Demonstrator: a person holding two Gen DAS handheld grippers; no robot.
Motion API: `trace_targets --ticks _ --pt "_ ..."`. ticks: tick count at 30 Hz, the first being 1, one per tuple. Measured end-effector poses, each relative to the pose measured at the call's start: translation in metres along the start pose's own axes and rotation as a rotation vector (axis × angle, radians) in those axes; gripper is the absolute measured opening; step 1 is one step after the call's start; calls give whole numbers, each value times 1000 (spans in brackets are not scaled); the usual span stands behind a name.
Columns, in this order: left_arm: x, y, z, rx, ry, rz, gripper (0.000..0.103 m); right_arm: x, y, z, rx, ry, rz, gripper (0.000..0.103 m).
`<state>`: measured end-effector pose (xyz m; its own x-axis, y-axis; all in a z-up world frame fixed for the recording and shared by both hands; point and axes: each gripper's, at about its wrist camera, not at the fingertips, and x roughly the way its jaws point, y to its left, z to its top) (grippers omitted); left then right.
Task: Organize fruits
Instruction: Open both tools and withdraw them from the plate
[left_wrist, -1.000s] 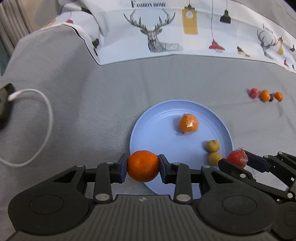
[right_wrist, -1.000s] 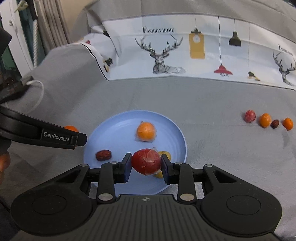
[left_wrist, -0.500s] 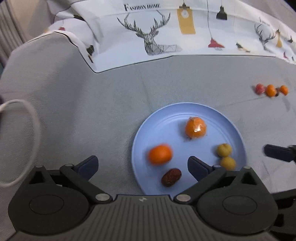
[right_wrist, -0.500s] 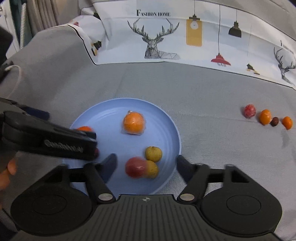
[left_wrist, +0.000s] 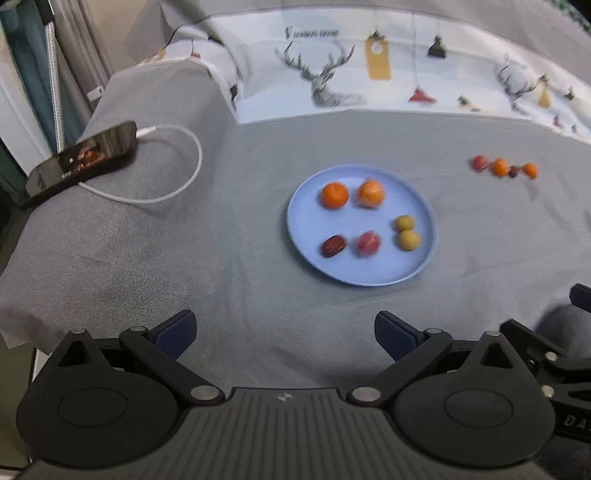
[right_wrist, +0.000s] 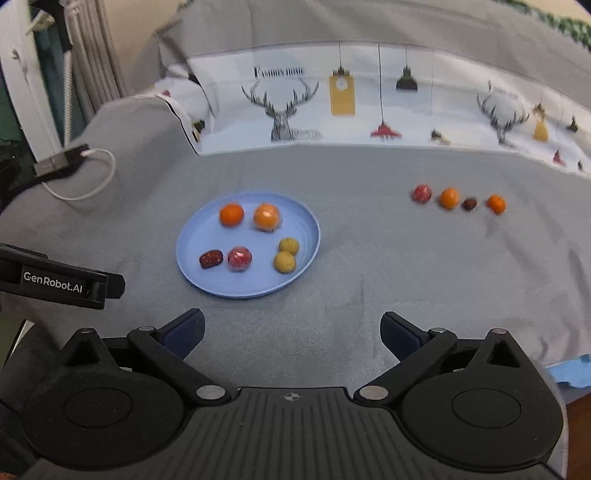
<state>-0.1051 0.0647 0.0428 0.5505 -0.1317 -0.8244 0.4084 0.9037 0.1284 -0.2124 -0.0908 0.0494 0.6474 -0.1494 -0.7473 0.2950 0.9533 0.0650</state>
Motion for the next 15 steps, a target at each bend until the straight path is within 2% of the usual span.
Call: trace_targets --ticks 6,10,12,15 --pt "-45 -11 -4 3 -106 -30 103 -45 -1 -3 -16 -117 -25 102" --pt "-81 -15 0 -28 -177 -95 103 -74 0 -3 -41 -179 -37 102" --pt "-98 -14 -3 -27 -229 -96 103 -82 1 -3 -34 -189 -47 102" --pt "-111 -14 -9 -20 -245 -79 103 -90 6 -5 -10 -179 -36 102"
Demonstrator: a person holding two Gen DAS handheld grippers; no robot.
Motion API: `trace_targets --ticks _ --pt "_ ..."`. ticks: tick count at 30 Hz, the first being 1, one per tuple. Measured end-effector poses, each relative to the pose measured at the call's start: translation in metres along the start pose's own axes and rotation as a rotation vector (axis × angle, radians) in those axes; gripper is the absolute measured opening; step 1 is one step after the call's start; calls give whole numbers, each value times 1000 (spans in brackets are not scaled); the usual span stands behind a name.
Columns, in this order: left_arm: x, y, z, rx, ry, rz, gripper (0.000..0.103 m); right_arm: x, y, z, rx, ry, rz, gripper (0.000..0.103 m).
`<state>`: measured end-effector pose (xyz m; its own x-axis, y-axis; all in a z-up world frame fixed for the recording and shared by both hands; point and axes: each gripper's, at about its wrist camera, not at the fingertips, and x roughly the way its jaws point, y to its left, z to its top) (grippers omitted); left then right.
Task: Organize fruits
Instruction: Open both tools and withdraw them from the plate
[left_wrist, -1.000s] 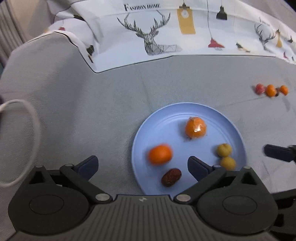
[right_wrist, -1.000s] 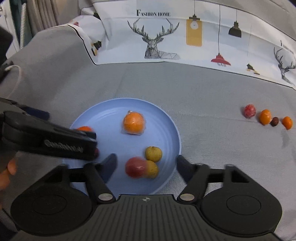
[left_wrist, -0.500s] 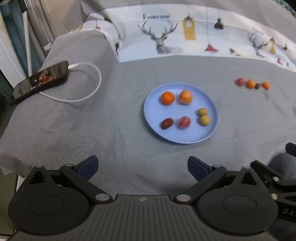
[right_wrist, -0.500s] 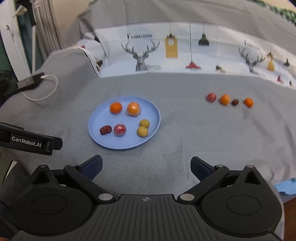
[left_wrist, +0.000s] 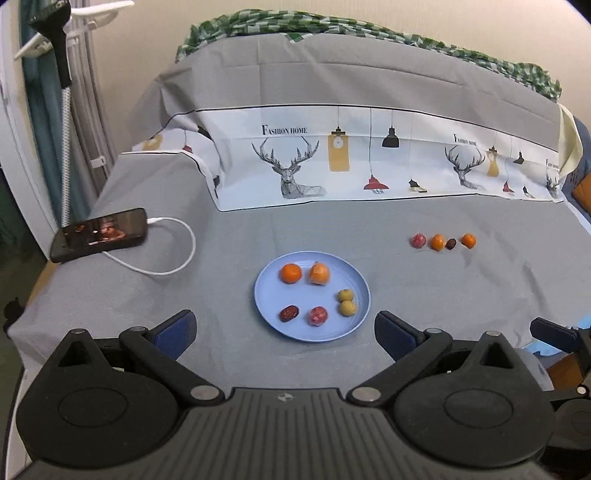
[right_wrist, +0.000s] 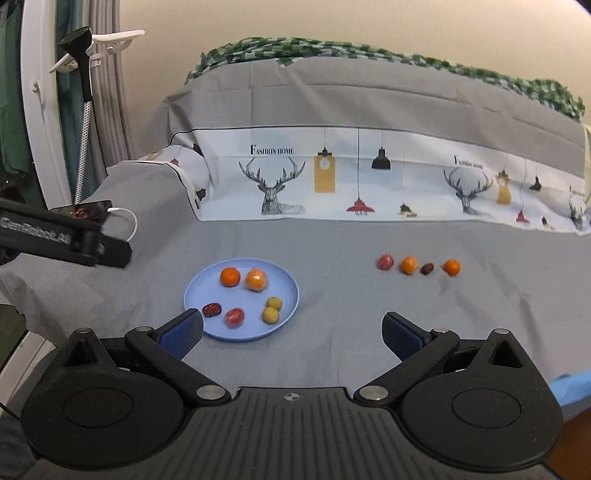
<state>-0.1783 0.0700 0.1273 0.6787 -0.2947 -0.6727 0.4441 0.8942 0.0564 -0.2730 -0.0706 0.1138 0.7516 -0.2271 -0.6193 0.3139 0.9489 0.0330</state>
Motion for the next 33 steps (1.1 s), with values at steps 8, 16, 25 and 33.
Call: trace_targets --ticks 8,16,25,33 --pt "-17 -2 -9 14 4 9 103 -28 3 -13 -6 -49 17 102" --pt "-29 -10 -8 18 -24 17 103 -37 -9 -13 22 -89 1 102" --pt "-12 -15 -10 53 18 22 103 -31 -20 -17 41 -113 -25 102" --pt "17 -14 -10 54 74 22 103 0 -30 -16 63 -68 -32 102"
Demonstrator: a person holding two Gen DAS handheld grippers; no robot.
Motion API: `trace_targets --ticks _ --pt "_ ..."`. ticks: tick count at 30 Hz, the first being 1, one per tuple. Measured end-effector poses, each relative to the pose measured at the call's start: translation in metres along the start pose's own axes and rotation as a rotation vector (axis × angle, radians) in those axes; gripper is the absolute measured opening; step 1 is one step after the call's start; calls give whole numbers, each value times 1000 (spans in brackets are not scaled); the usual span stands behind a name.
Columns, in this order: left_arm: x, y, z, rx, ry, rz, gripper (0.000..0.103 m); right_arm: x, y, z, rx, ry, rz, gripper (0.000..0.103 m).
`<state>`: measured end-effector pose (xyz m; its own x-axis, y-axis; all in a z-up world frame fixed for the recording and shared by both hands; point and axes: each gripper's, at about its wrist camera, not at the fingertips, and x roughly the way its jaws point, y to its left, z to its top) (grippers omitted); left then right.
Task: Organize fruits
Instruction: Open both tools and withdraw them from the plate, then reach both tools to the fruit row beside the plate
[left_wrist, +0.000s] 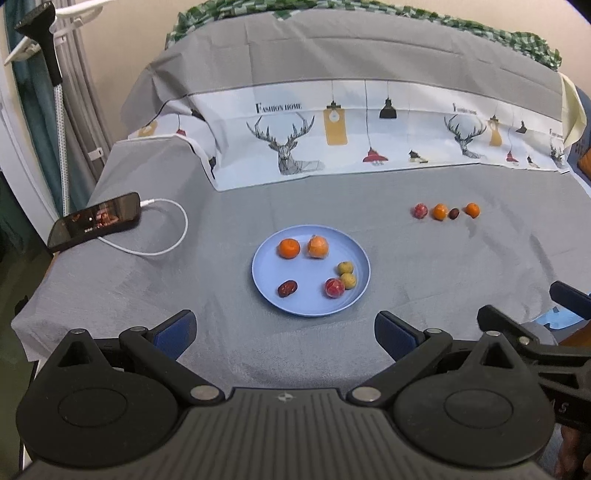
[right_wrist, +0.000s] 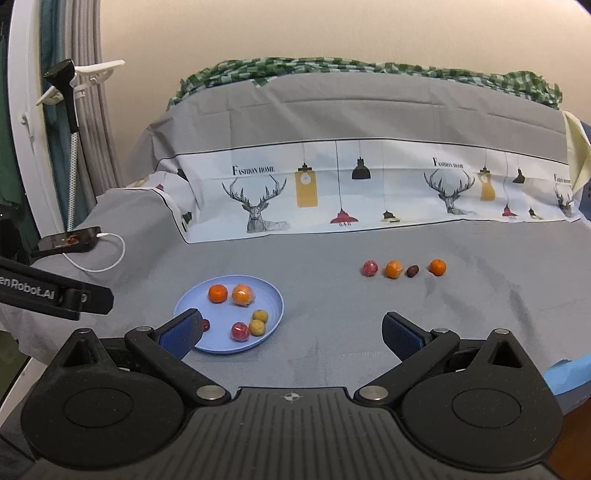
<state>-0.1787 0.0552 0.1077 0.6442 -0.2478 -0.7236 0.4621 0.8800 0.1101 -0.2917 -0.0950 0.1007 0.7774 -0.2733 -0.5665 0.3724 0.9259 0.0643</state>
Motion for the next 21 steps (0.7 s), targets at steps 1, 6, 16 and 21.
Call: trace_targets --ticks 1,6,16,21 --pt "5 -1 1 0 12 2 103 4 -2 0 1 4 -5 102" --pt "34 -9 14 -3 56 7 103 27 -22 1 27 29 -50 102" --pt "121 -76 78 98 77 -13 103 83 -100 17 136 7 -247 102" --pt "185 -124 111 166 68 -75 103 137 -151 33 198 34 -305 102"
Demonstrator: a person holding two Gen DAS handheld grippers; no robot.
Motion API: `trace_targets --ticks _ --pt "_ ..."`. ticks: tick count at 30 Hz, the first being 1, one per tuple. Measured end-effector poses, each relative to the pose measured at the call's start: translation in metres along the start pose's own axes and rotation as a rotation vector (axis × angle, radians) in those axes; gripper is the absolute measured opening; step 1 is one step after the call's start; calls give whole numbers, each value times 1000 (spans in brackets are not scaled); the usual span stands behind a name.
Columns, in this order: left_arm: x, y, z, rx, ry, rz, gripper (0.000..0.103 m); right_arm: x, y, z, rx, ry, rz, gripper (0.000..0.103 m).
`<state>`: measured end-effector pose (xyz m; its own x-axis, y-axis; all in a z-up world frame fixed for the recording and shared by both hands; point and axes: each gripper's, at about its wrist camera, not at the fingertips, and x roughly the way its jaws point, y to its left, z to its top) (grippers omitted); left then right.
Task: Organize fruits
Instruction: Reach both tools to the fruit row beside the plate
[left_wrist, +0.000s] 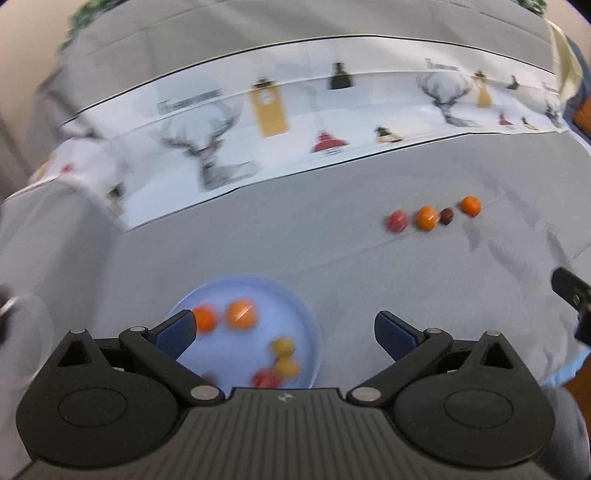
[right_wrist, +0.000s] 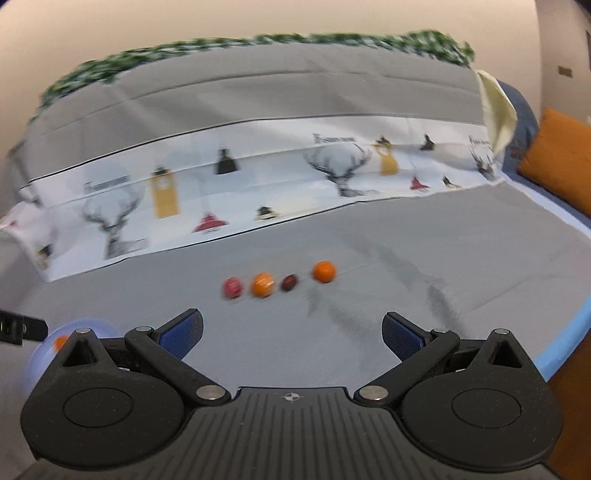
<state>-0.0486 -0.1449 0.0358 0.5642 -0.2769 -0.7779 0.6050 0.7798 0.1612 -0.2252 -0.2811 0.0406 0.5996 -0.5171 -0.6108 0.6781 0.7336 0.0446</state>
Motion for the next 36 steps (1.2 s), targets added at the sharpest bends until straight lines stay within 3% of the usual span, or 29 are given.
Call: trace_targets --ticks 3,8,13,17,21,23,26,28,30,36 --pt "46 -23 21 30 -2 -68 103 54 -17 18 31 47 -42 102" --pt "122 -58 47 70 18 -95 103 148 -35 31 9 93 -69 102" --pt "183 -90 59 158 48 -121 103 212 -41 27 -52 108 -78 102" --pt "207 -104 61 215 33 -124 103 234 -40 18 -122 87 -67 102" --pt "219 -105 63 232 2 -104 103 239 -36 14 -158 91 81 102" --pt "227 -107 65 249 8 -102 103 242 -31 10 -181 98 115 100" --pt "238 -114 71 319 3 -128 102 250 -22 3 -225 113 138 93" --pt "243 -119 74 359 -9 -135 102 257 -19 0 -234 115 158 74" --pt "247 -118 80 354 -5 -191 102 264 -17 1 -219 130 169 64" --pt "257 -118 88 369 1 -225 100 279 -16 7 -229 112 198 63"
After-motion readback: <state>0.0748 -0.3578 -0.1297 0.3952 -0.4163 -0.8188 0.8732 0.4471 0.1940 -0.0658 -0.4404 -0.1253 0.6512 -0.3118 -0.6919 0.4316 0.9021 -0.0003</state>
